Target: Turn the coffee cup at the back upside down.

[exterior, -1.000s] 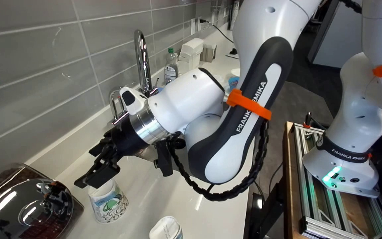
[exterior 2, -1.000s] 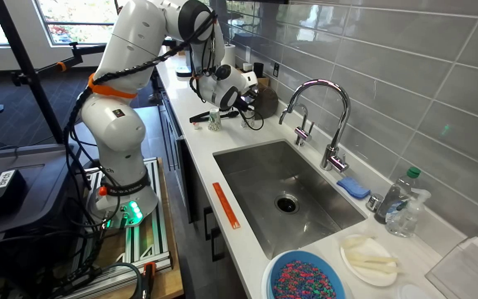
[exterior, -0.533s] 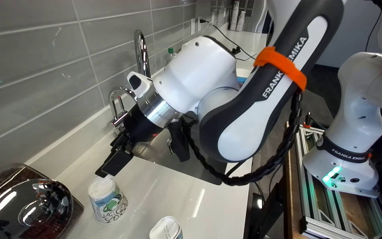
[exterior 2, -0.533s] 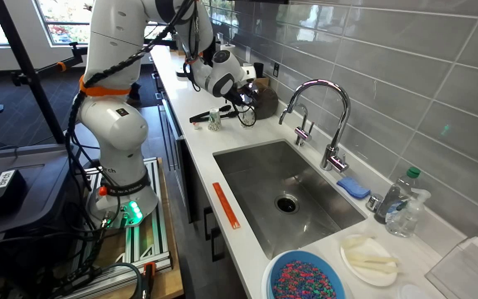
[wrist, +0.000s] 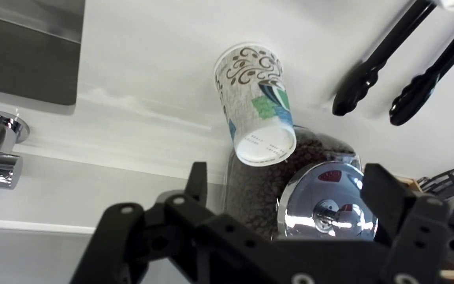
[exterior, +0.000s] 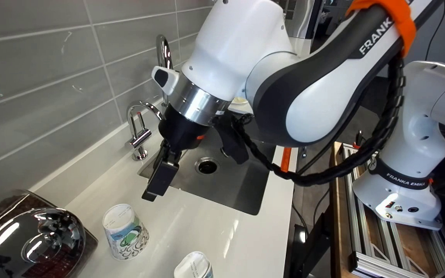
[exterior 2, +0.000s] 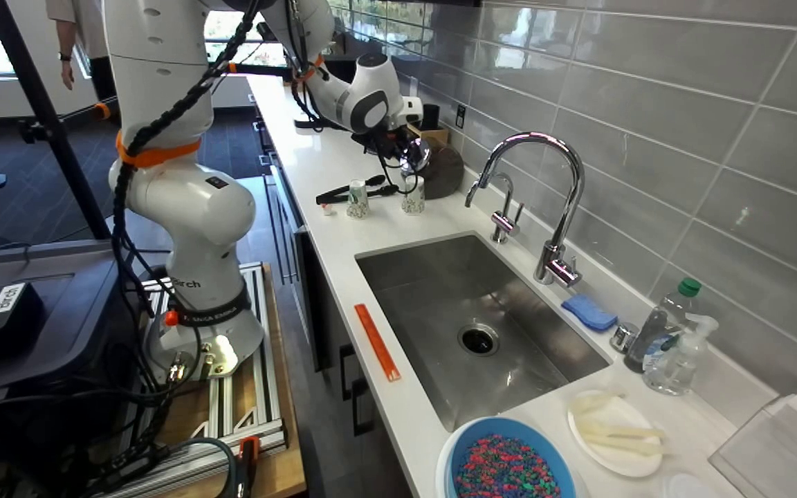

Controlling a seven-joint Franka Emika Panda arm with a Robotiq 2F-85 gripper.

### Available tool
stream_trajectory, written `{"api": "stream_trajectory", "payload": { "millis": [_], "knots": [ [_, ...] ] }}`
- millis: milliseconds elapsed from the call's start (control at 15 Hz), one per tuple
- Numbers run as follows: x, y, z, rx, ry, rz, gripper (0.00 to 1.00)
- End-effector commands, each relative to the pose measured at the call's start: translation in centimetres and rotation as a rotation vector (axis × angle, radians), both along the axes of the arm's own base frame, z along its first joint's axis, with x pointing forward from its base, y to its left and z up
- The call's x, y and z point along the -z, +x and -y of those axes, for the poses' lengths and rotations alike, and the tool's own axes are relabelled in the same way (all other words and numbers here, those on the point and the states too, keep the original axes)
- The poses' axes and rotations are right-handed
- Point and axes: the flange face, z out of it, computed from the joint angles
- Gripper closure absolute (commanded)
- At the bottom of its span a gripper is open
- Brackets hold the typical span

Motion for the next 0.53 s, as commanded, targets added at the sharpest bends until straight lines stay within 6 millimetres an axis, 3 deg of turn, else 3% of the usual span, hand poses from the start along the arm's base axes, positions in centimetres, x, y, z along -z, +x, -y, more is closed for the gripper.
{"api": "stream_trajectory", "payload": {
  "millis": [0,67,133,467],
  "knots": [
    [-2.1,-2.4,-0.7,-0.011,-0.059,-0.067,0.0],
    [-2.7,-2.8,-1.2,-0.017,-0.076,-0.077,0.0],
    [-1.6,-1.5,-0.8,-0.02,-0.049,-0.049,0.0],
    [-1.9,-1.5,-0.8,-0.018,-0.046,-0.055,0.0]
  ]
}}
